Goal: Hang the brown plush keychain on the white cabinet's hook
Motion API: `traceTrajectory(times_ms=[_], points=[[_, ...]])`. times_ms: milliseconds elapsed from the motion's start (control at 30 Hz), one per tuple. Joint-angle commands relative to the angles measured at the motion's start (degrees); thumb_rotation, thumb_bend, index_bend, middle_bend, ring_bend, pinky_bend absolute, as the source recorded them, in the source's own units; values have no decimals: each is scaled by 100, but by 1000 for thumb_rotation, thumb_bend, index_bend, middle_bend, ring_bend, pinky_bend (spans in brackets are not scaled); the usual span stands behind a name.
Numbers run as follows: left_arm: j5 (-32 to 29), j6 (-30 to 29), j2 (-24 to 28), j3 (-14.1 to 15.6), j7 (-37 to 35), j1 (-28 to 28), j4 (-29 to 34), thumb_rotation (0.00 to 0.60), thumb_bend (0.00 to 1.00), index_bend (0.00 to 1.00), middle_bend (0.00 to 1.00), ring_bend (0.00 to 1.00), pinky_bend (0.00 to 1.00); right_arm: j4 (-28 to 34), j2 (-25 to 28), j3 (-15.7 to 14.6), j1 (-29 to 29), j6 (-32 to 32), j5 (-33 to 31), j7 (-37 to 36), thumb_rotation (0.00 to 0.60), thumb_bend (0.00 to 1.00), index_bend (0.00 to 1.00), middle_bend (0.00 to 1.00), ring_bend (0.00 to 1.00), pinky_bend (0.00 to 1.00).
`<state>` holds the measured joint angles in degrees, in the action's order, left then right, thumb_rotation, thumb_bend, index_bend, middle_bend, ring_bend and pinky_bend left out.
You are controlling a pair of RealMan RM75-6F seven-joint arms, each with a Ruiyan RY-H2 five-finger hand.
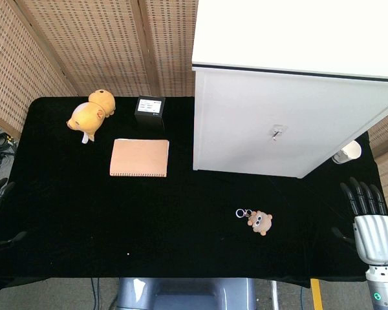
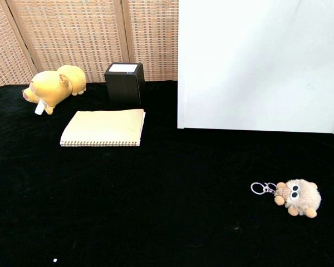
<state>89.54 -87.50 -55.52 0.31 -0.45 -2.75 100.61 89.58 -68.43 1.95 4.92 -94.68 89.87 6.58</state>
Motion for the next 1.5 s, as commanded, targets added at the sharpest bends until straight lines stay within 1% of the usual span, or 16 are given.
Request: traceTrajectory(times_ms=[33,200,233,300,333,367,433,467,500,567,667,733,833,1067,1267,1500], points=[[-2,3,5,-5,-16,0,-5,600,0,0,0,0,0,5,1,9,-12,19,16,19,600,0,0,0,0,0],[-11,34,14,-20,-31,-18,12,600,0,0,0,0,0,-61,-68,-15,36,193,90,93,600,0,0,18,4,0],[-14,47,7,-24,-24,-26,8,600,0,0,0,0,0,-101,-98,-14,97,267,149,96,600,0,0,96,65,0],[-41,112,-14,-27,18,-53,-8,600,0,0,0,0,0,-174,-170,-3,295,545,255,173,600,0,2,327,284,87],[-62,143,-23,-32,35,-67,-11,600,0,0,0,0,0,-168,-182,-9,415,731,307,192,600,0,11,469,442,235],[-85,170,-34,-40,50,-80,-13,600,0,0,0,0,0,-144,-189,-11,549,937,355,180,600,4,27,575,555,441],[-117,205,-54,-58,69,-102,-19,600,0,0,0,0,0,-48,-172,-7,791,1356,367,160,600,34,72,703,675,740],[-133,225,-64,-68,69,-115,-24,600,0,0,0,0,0,42,-150,-2,943,1634,346,148,600,61,110,759,728,853],[-146,240,-70,-76,67,-125,-27,600,0,0,0,0,0,110,-136,9,1047,1822,322,139,600,78,139,788,756,903],[-244,309,-119,-135,89,-177,-54,600,0,0,0,0,0,412,-65,99,1612,2908,34,225,600,114,220,835,809,984],[-296,325,-170,-172,163,-202,-88,600,0,0,0,0,0,544,-74,296,2112,3805,-473,591,600,146,262,847,826,1000],[-324,334,-190,-184,184,-208,-105,600,0,0,0,0,0,518,-189,397,2335,4155,-763,797,600,169,310,856,834,1000],[-407,401,-206,-204,187,-234,-132,600,0,0,0,0,0,401,-451,533,2641,4594,-1227,975,600,261,413,873,851,1000],[-533,523,-264,-245,290,-301,-177,600,0,0,0,0,0,-152,-1112,649,3167,5192,-1987,1277,600,390,452,881,859,1000],[-620,592,-300,-261,341,-332,-189,600,0,0,0,0,0,-562,-1601,642,3456,5340,-2376,1442,600,477,483,884,859,1000],[-655,611,-313,-273,348,-348,-197,600,0,0,0,0,0,-980,-2011,500,3674,5379,-2605,1704,600,506,495,885,859,1000]])
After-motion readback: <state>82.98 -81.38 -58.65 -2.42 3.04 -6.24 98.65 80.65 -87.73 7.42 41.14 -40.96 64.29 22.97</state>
